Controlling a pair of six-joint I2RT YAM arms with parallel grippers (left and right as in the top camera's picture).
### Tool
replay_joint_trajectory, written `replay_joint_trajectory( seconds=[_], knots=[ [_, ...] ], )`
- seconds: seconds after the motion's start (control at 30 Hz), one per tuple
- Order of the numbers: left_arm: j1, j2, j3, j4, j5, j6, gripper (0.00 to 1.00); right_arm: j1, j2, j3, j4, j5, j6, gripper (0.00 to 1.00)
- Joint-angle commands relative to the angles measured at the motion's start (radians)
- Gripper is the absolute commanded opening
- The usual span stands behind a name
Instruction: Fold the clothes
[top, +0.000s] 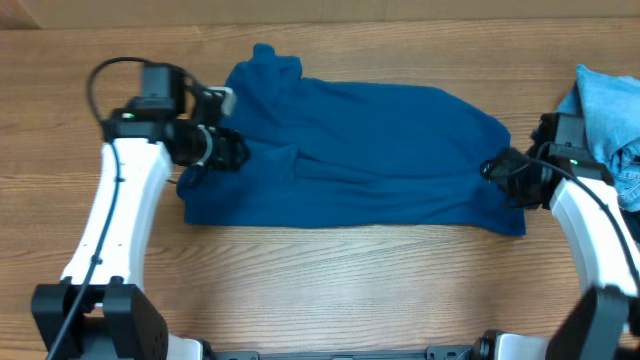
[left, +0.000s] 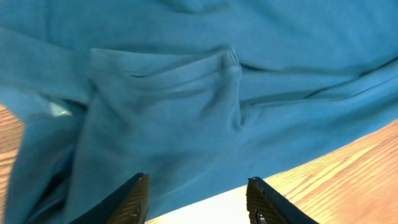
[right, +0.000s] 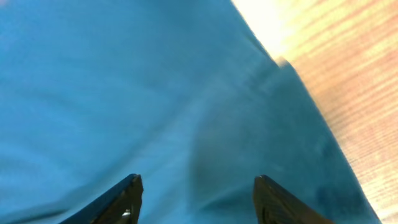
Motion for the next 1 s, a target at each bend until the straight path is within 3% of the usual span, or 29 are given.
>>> replay_joint_trajectory(
  seconds=[0.0, 0.2, 0.43, 0.63, 0.87, 0.97],
  knots=[
    [-0.047, 0.029, -0.057, 0.034, -0.137, -0.032, 0.56, 0.012, -0.066, 0.027, -0.002, -0.045, -0.016, 0.64],
    [-0.046, 0.114, -0.161, 0.13, -0.14, -0.063, 0.5, 0.012, -0.073, 0.027, -0.031, -0.052, -0.017, 0.67],
    [-0.046, 0.255, -0.183, 0.249, -0.202, -0.064, 0.52, 0.012, -0.073, 0.027, -0.039, -0.052, -0.017, 0.67],
    [-0.032, 0.359, -0.183, 0.319, -0.336, -0.181, 0.5, 0.012, -0.073, 0.027, -0.071, -0.051, -0.025, 0.67],
    [0.126, 0.374, -0.183, 0.35, -0.377, -0.227, 0.5, 0.012, -0.073, 0.027, -0.087, -0.051, -0.05, 0.67],
    [0.219, 0.374, -0.183, 0.342, -0.317, -0.165, 0.5, 0.012, -0.073, 0.027, -0.081, -0.051, -0.05, 0.67]
  ],
)
